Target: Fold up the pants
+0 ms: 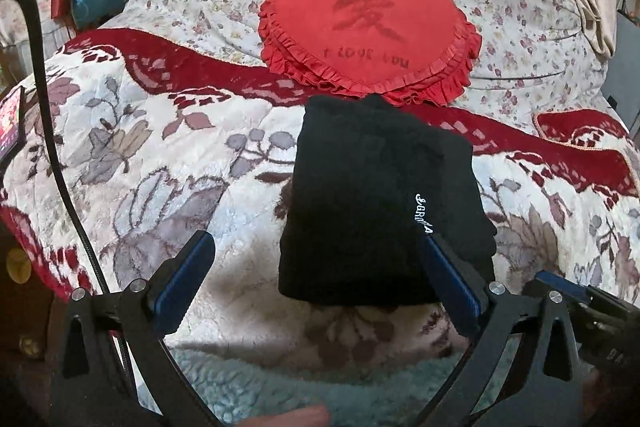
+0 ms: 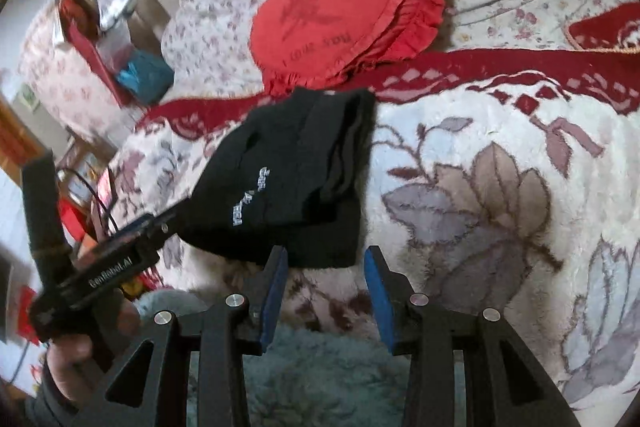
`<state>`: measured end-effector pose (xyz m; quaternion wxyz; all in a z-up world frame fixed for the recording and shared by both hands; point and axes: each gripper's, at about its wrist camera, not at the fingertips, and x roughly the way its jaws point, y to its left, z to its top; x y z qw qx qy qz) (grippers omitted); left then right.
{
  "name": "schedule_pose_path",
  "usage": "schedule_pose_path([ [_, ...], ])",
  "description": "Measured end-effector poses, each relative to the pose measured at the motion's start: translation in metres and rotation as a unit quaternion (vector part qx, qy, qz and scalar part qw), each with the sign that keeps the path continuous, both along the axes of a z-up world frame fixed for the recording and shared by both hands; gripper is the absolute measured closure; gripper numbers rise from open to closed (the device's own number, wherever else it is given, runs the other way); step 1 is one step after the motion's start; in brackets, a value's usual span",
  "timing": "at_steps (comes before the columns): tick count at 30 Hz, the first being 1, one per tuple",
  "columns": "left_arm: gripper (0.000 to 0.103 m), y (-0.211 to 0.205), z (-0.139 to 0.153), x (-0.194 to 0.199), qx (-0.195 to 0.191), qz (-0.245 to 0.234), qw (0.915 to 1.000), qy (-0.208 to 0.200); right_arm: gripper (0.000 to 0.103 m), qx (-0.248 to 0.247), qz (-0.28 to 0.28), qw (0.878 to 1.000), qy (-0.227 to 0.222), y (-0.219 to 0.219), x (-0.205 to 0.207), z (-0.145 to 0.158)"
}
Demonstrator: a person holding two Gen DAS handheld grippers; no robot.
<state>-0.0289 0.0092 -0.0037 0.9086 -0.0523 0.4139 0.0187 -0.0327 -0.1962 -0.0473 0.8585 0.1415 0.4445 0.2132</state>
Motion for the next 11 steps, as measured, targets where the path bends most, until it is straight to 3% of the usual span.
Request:
schedule_pose_path([
  [7, 0.001, 0.0004, -0.0028, -0.0010, -0.031, -0.016, 0.9994, 0.001, 0.065, -0.005, 0.002, 1.000, 0.001, -0.0015, -0.0019, -0.0008],
  [11, 0.001, -0.0022, -0.0016, -0.0020, -0.025, -0.017, 0.9995, -0.003, 0.065, -0.009, 0.004, 1.000, -0.001, -0.0003, -0.0021, -0.0003],
])
